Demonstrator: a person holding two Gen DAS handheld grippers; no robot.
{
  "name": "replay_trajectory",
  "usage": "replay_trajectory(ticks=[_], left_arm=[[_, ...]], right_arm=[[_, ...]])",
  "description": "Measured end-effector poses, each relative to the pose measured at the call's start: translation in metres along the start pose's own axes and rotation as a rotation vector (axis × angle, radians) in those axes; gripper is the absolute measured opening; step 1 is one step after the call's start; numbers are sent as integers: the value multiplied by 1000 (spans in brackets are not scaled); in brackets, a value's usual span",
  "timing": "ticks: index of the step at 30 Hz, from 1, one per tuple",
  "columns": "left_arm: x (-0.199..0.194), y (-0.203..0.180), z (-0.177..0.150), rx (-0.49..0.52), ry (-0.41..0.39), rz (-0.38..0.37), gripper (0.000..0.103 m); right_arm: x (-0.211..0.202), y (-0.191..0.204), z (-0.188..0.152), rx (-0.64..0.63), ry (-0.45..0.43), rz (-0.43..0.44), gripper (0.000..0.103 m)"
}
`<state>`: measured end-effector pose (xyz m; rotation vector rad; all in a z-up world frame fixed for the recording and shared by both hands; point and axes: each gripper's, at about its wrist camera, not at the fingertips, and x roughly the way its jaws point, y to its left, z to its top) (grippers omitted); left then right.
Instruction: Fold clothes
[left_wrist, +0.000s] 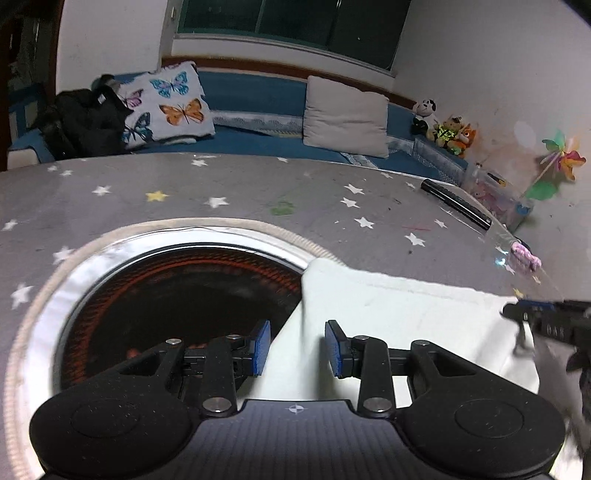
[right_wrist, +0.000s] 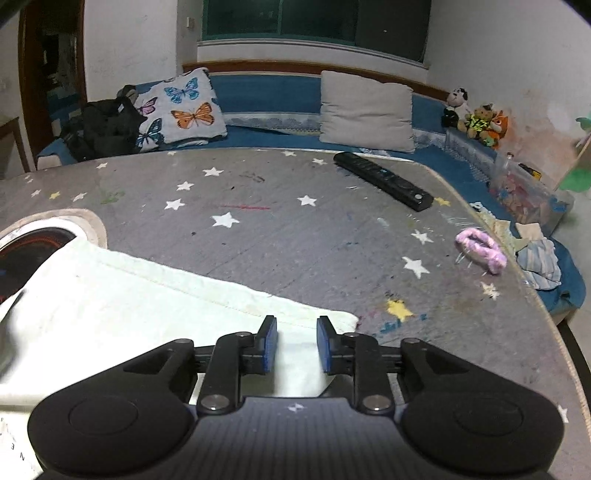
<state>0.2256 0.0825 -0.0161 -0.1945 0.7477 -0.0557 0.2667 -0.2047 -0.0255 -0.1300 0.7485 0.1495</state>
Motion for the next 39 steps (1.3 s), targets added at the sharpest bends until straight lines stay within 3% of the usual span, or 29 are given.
replay_trajectory(ticks=[4, 6, 8, 11, 15, 18, 23, 26, 34, 39], left_arm=[[19, -6, 3, 23, 22, -1, 31], [25, -7, 2, 31, 28, -16, 9], [23, -9, 1, 28, 8, -22, 3], [7, -17, -2, 51, -45, -61, 2], [-23, -47, -18, 186, -92, -154, 2], [-34, -67, -38, 314, -61, -216, 6], [-44, -73, -54, 377, -31, -274, 8], [-43, -69, -43, 339, -63, -243, 8], [-12, -40, -12, 174, -49, -103, 36], [3, -29, -11, 123, -2, -127, 33]], right_arm=[[2, 0, -3, -1, 4, 20, 25], [4, -1, -4, 1, 6, 27, 26], [5, -3, -4, 3, 6, 31, 28], [5, -5, -5, 10, 5, 41, 29], [5, -5, -6, 11, 3, 44, 29], [5, -5, -6, 13, 2, 45, 29], [5, -5, -5, 16, 4, 48, 29], [5, -6, -5, 19, 5, 51, 29], [5, -8, -6, 25, 5, 57, 30], [5, -9, -6, 27, 4, 62, 30]])
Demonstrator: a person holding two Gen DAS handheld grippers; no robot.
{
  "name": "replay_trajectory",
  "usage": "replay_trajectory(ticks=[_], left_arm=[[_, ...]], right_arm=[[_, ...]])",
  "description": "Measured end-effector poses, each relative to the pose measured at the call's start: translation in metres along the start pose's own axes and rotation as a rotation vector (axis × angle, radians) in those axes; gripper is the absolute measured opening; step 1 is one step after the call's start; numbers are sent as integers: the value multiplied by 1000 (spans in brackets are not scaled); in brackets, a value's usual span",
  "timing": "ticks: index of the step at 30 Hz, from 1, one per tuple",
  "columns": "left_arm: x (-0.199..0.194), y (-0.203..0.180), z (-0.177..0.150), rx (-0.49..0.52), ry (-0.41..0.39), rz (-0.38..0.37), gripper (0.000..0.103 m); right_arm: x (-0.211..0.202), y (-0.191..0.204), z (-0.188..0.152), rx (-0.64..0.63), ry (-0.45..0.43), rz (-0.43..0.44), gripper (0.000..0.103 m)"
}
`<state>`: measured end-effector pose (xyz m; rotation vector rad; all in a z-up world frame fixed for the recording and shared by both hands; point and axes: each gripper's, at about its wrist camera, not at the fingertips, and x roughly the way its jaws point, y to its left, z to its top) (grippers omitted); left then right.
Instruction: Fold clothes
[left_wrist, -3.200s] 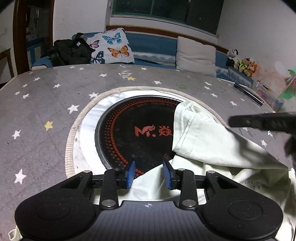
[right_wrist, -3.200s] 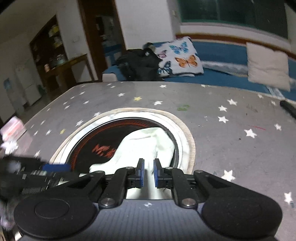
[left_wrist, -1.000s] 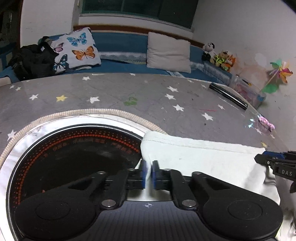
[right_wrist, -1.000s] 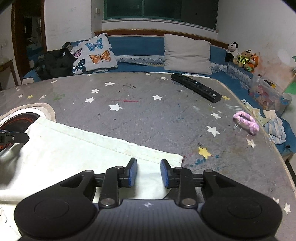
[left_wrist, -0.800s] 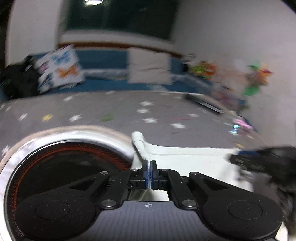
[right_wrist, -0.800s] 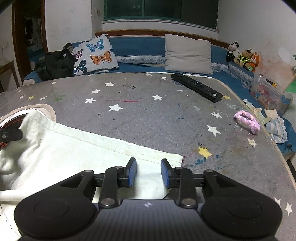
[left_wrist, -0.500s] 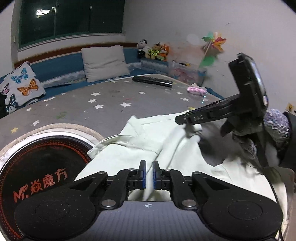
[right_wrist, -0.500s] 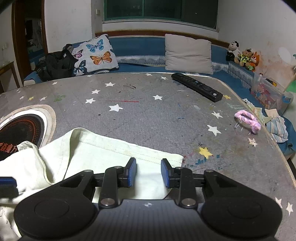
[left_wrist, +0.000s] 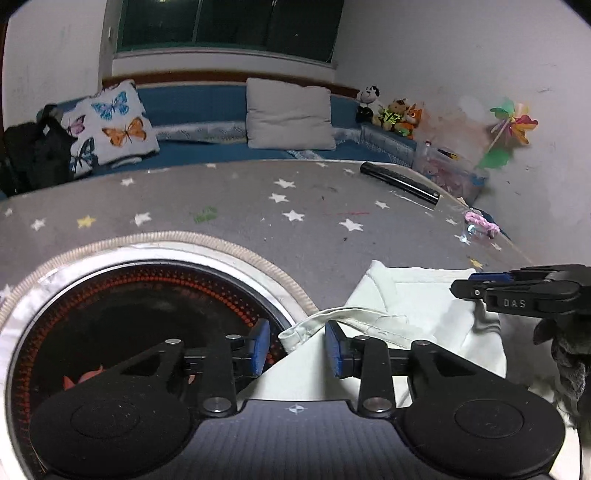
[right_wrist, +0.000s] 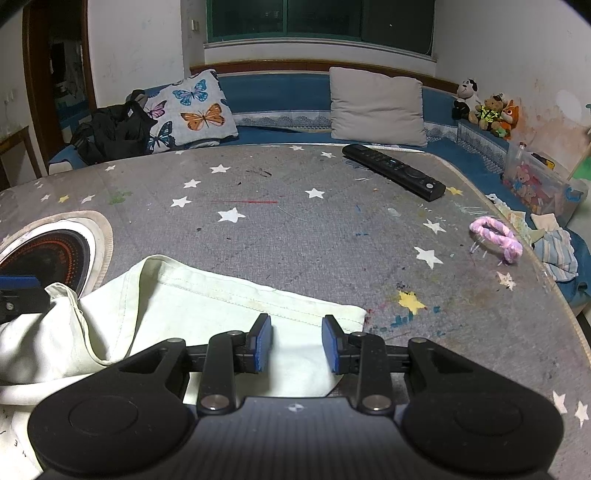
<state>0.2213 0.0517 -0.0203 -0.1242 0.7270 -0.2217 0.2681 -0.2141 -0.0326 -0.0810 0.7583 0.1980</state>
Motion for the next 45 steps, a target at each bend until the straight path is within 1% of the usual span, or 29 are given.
replay_trajectory(ticks=[1, 2, 3, 5, 7, 9, 10, 11, 13, 16, 18, 21, 24, 27, 30, 34, 36, 39, 40, 42, 43, 45], left_arm=[[2, 3, 0, -21, 5, -13, 31], [5, 6, 0, -42, 10, -26, 19], [5, 8, -1, -57, 10, -34, 9], [3, 12, -1, -76, 3, -38, 5], [-7, 15, 3, -59, -40, -4, 5], [-20, 18, 12, -24, -90, 59, 5], [-26, 20, 18, -2, -117, 100, 5], [-33, 23, 24, 22, -145, 142, 4], [-46, 31, 39, 72, -191, 221, 4], [-55, 40, 54, 143, -220, 334, 5], [-56, 48, 62, 188, -226, 421, 5], [-51, 63, 64, 227, -202, 509, 5], [-34, 81, 57, 208, -132, 555, 5], [-17, 96, 43, 184, -75, 583, 5], [-8, 106, 32, 156, -42, 589, 5], [-6, 111, 29, 140, -35, 594, 5], [-7, 113, 28, 138, -36, 594, 5], [-7, 112, 28, 134, -35, 593, 5], [-7, 113, 28, 134, -35, 593, 5], [-7, 115, 29, 136, -34, 593, 5], [-7, 116, 30, 137, -33, 594, 5], [-6, 120, 29, 133, -30, 600, 5]], right_arm=[[0, 0, 0, 0, 0, 1, 30], [0, -1, 0, 0, 0, 1, 30], [0, 0, 0, 0, -1, 2, 30], [0, -1, 0, 1, 0, 4, 31], [0, -2, 0, 2, 0, 5, 31], [-1, -2, 0, 2, 1, 5, 31], [-1, -2, 0, 2, 1, 6, 33], [-1, -2, 0, 4, 0, 8, 36], [-3, -2, 1, 2, -7, 12, 37], [-7, -2, 5, 5, -34, 17, 38], [-11, -3, 9, 16, -59, 25, 39], [-15, -4, 14, 23, -82, 23, 39], [-14, -8, 16, 36, -74, 18, 39], [-8, -12, 15, 57, -49, 26, 39], [-3, -15, 13, 75, -25, 37, 39], [10, -11, 18, 71, -5, 75, 37], [18, -8, 23, 79, 3, 98, 33], [27, -1, 31, 85, 9, 144, 32], [30, 2, 33, 85, 11, 159, 28], [36, 8, 37, 72, 17, 173, 27], [40, 11, 39, 61, 23, 176, 24], [47, 18, 42, 38, 32, 180, 12]])
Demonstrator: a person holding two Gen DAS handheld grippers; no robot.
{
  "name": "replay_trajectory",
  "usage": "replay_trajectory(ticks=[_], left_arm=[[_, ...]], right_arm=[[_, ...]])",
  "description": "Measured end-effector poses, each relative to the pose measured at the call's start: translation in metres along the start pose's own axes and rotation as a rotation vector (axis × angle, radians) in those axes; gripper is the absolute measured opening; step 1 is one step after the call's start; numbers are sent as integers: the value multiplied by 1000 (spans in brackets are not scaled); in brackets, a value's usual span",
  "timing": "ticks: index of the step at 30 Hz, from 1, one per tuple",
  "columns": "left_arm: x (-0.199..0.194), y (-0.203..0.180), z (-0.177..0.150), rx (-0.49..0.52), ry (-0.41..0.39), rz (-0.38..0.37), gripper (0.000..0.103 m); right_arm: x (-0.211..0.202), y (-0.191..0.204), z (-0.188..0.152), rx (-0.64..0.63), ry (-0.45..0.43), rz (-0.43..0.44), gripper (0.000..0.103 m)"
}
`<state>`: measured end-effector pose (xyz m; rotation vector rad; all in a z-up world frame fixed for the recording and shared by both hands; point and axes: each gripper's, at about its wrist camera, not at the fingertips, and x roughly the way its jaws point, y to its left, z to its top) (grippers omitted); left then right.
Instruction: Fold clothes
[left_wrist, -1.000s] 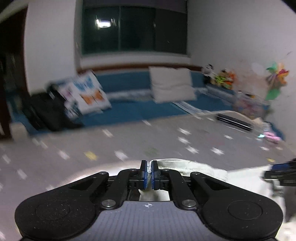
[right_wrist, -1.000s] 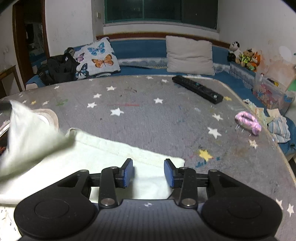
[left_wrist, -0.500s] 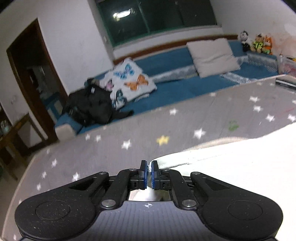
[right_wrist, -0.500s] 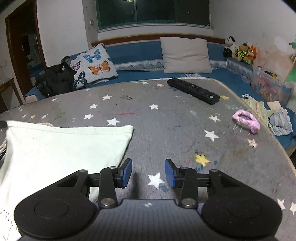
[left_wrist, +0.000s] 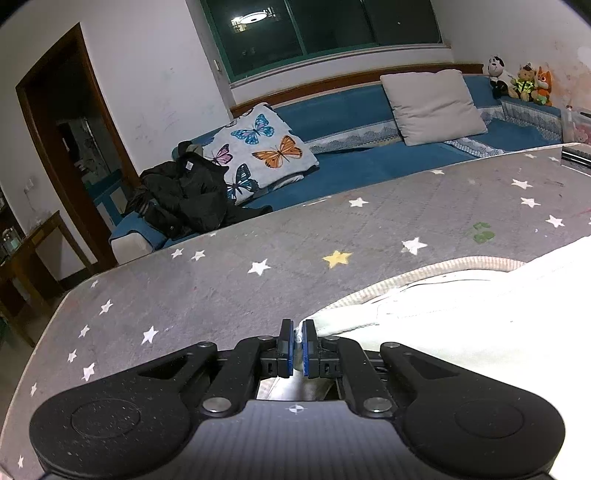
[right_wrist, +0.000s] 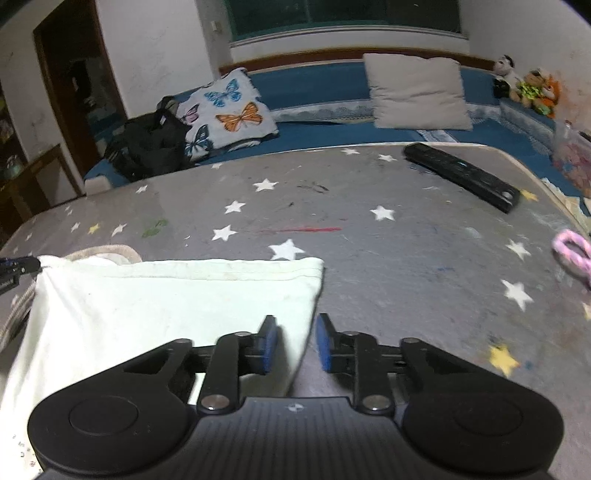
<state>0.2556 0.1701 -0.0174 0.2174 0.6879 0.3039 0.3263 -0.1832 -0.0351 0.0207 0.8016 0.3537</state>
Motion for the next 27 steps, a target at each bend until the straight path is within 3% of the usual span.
replay_trajectory(ticks=[1, 6, 13, 15, 17, 27], left_arm=[[2, 1, 0, -3, 3, 4, 5], [9, 2, -3, -6, 24, 29, 5], [-8, 12, -9, -35, 27, -9, 10], [-20, 17, -10, -50, 22, -29, 10], [-35, 22, -16, -63, 19, -53, 12], [-126, 47, -78, -74, 27, -117, 35]], right_arm=[[3, 5, 2, -27, -2, -13, 3], [11, 29, 7, -163, -44, -106, 3], [-22, 21, 11, -144, -7, -44, 10], [-39, 18, 5, -155, 9, -30, 17], [-60, 13, -6, -164, 24, -24, 30], [-136, -25, -76, -36, 65, -7, 36]])
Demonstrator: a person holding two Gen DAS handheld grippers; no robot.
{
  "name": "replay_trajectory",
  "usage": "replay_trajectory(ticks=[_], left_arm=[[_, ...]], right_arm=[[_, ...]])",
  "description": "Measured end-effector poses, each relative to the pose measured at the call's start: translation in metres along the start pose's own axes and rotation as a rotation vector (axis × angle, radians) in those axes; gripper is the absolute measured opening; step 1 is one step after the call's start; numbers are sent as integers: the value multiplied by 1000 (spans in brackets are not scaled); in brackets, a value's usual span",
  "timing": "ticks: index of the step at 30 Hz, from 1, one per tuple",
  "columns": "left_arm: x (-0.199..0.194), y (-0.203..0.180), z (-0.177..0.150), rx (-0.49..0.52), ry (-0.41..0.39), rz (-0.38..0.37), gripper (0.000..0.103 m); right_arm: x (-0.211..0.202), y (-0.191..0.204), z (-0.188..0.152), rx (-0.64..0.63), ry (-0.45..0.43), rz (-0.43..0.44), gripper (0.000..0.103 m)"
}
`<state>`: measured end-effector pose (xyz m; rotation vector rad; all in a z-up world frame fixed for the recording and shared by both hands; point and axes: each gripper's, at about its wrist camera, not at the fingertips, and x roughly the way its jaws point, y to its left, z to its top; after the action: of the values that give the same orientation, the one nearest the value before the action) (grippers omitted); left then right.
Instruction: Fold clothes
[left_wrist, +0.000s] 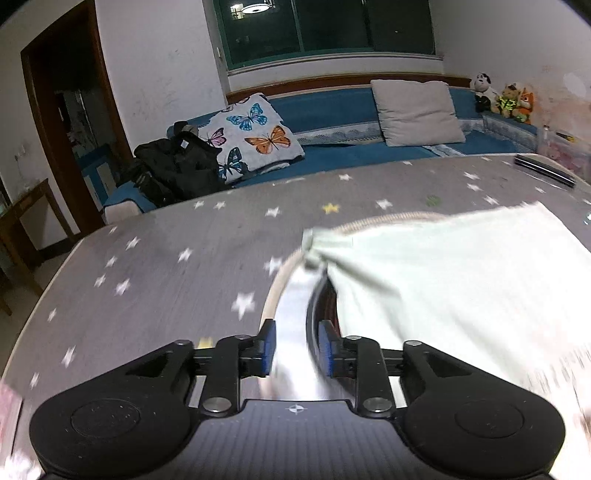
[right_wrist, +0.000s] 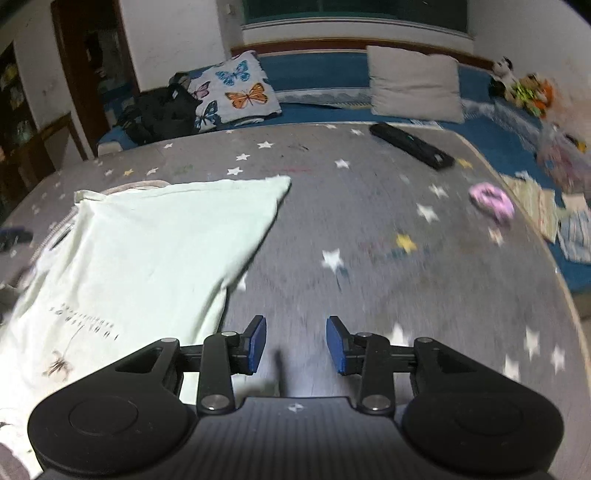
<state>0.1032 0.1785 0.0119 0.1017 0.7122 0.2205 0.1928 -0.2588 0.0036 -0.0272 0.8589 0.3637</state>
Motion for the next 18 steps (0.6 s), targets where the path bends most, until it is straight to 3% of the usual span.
replay_trajectory(ticks=[5, 12, 18], left_arm=[[-34, 7, -35, -28, 10, 17, 45], [-49, 23, -71, -125, 67, 26, 47], [-48, 25, -88, -181, 79, 14, 42]], right_arm=[[-12, -3, -19, 62, -40, 13, 35], [-53, -3, -15, 19, -178, -65, 36], [-61, -6, -21, -1, -136, -54, 38]])
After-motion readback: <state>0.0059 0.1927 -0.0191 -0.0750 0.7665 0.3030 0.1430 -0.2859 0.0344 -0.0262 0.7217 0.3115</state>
